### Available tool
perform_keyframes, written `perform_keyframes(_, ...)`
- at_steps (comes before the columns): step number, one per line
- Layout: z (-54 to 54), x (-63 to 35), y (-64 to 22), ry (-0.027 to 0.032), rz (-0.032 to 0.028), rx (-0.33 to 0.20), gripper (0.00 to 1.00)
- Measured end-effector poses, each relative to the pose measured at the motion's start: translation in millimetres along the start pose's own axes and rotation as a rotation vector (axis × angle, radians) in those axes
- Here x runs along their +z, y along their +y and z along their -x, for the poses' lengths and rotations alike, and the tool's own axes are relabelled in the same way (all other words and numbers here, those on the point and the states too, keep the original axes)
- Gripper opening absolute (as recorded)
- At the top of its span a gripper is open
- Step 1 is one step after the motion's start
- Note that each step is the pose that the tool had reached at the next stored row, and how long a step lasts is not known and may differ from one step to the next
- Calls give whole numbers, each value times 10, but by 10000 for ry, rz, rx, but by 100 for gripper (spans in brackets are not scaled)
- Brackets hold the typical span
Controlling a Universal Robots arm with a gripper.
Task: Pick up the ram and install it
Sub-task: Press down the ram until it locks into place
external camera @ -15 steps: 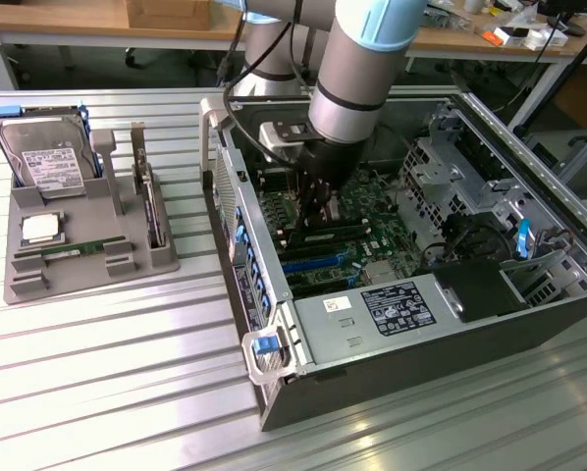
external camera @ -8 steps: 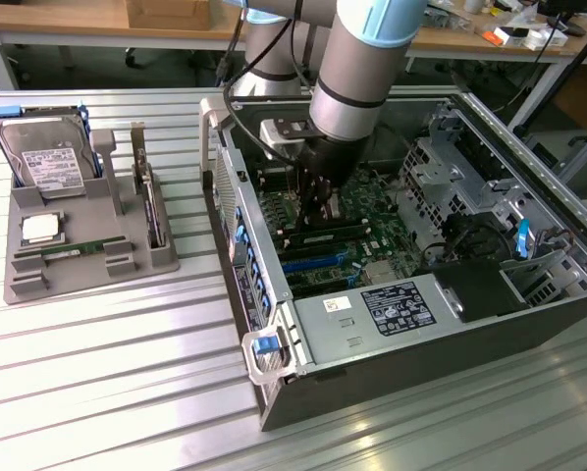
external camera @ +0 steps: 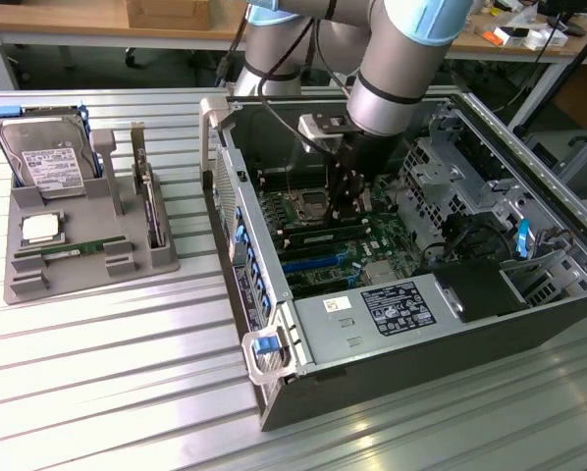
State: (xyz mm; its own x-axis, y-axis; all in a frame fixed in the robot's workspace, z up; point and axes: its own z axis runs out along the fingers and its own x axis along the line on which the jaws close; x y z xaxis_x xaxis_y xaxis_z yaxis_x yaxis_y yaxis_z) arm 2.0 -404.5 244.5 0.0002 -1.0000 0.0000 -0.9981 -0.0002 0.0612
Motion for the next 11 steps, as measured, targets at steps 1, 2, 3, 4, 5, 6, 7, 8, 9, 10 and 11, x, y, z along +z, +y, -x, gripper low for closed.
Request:
perform_keyframes(1,0,-5,-116,-4,71,0,11)
perform_keyframes(2,0,-10,-208,-4,136,-1,11)
perform_keyframes(3,0,-14,-303,-6,202,-1,11)
perform_keyframes(4,-1,-17,-392,-15,275,0,11)
perform_keyframes(5,-1,-21,-472,-34,327,-2,11)
perform_keyframes(6,-4,-26,-537,-53,355,-4,11)
perform_keyframes(7,-5,-28,-580,-63,369,-4,11)
perform_keyframes(8,-7,-31,-621,-71,378,-5,11)
perform_keyframes(9,-9,-33,-658,-81,381,-6,11)
perform_keyframes(10,-11,-41,-684,-82,382,-7,11)
perform_keyframes(11,-15,-64,-696,-84,382,-7,11)
